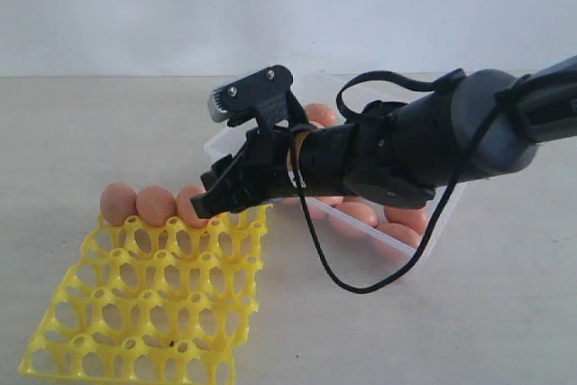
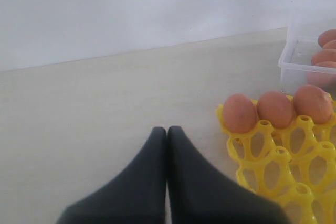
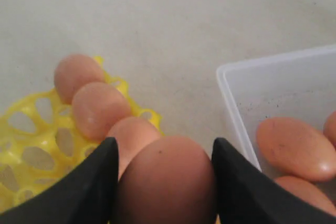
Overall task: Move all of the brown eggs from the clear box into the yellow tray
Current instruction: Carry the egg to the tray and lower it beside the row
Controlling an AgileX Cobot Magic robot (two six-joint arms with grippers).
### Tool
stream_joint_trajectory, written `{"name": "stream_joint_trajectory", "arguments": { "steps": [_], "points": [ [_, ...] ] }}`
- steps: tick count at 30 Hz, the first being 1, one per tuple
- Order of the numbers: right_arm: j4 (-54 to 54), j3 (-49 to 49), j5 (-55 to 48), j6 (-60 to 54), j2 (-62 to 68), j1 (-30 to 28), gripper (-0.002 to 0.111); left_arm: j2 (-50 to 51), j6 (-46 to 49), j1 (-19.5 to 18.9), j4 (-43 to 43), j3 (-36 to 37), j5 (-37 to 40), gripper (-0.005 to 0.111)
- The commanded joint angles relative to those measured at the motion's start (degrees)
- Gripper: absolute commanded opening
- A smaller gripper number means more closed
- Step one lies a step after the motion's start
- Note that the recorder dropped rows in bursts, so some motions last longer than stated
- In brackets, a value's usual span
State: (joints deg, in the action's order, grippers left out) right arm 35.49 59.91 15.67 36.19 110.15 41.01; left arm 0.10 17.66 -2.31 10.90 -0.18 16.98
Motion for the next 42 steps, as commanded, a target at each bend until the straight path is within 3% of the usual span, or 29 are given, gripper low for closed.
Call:
{"name": "stream_joint_trajectory", "arguments": {
  "steps": [1,4,8,19,37,39,42],
  "points": [
    [0.4,0.07,4.84,-1.16,2.02,-0.52,0.0,-0.1,0.26,0.2,-0.05,0.18,-0.47,-0.004],
    [-1.02,0.19,7.35,-1.29,2.57,-0.52,0.0,-0.1,0.26,0.2,-0.05,0.18,-0.47,-0.004],
    [-5.01,0.19,2.91,-3.66,2.57,-0.52,0.0,-0.1,0.26,0.2,-0.05,0.18,-0.47,-0.004],
    [-5.0,0.19,3.65,-7.1,3.4,-0.63,0.0,-0.1,0.26,0.2,-0.05,0.18,-0.47,-0.004],
    [-8.44,0.19,8.9,-4.52,6.49,-1.6,0.0,-0.1,0.26,0.4,-0.05,0.18,-0.47,-0.004],
    [-8.44,0.19,9.01,-4.77,6.47,-1.6,0.006,-0.1,0.26,0.4,-0.05,0.18,-0.47,-0.004],
    [-8.44,0.19,9.25,-4.77,6.47,-1.6,0.036,-0.1,0.26,0.4,-0.05,0.18,-0.47,-0.004]
  ]
}}
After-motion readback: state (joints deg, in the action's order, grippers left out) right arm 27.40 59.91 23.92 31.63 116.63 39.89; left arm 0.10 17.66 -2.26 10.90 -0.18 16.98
